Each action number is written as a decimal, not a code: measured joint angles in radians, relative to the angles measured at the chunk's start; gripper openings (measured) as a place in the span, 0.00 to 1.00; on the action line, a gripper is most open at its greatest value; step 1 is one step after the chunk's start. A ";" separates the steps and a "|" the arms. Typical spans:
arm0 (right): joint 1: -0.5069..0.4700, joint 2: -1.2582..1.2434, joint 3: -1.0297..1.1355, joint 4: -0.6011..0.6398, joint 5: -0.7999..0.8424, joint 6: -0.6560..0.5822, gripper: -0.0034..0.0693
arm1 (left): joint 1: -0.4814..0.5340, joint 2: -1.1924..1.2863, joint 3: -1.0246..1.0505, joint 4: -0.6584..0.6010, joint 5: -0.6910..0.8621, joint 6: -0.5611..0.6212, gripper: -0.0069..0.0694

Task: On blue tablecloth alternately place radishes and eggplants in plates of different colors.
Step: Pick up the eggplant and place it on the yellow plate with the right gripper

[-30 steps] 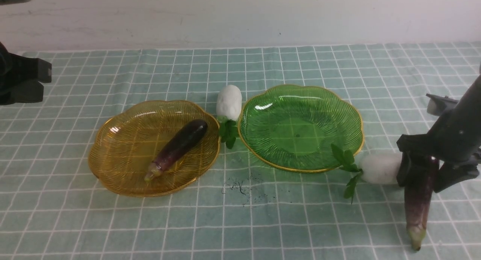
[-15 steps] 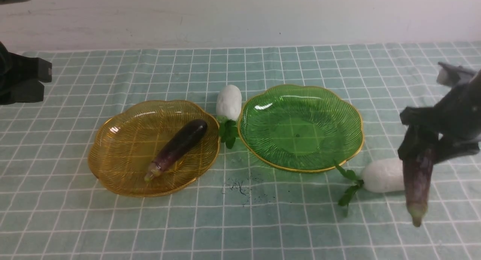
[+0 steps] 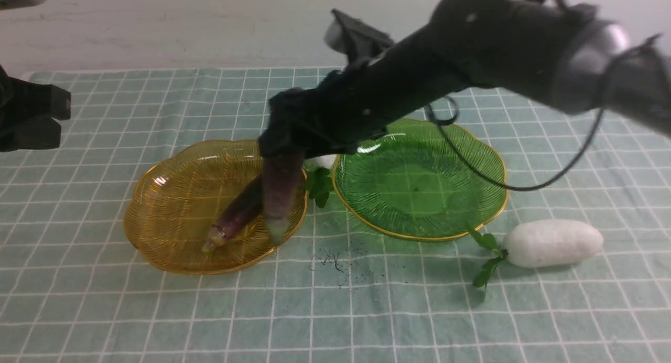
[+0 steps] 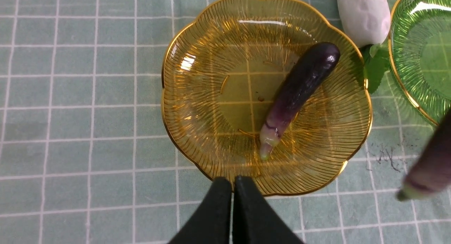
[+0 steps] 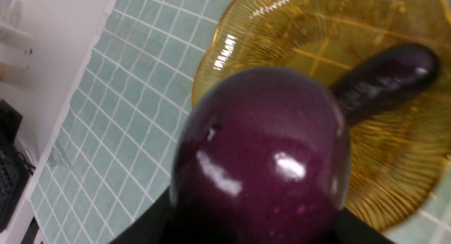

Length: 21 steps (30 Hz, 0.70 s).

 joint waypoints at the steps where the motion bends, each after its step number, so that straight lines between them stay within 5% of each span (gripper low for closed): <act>1: 0.017 0.055 -0.049 0.000 -0.005 0.015 0.55 | 0.000 -0.004 0.000 0.000 0.006 -0.001 0.08; 13: 0.080 0.400 -0.475 0.045 -0.019 0.163 0.55 | 0.000 -0.044 0.000 0.000 0.019 -0.001 0.08; 21: 0.061 0.458 -0.563 0.054 0.072 0.235 0.79 | 0.000 -0.048 0.000 0.000 0.040 -0.001 0.08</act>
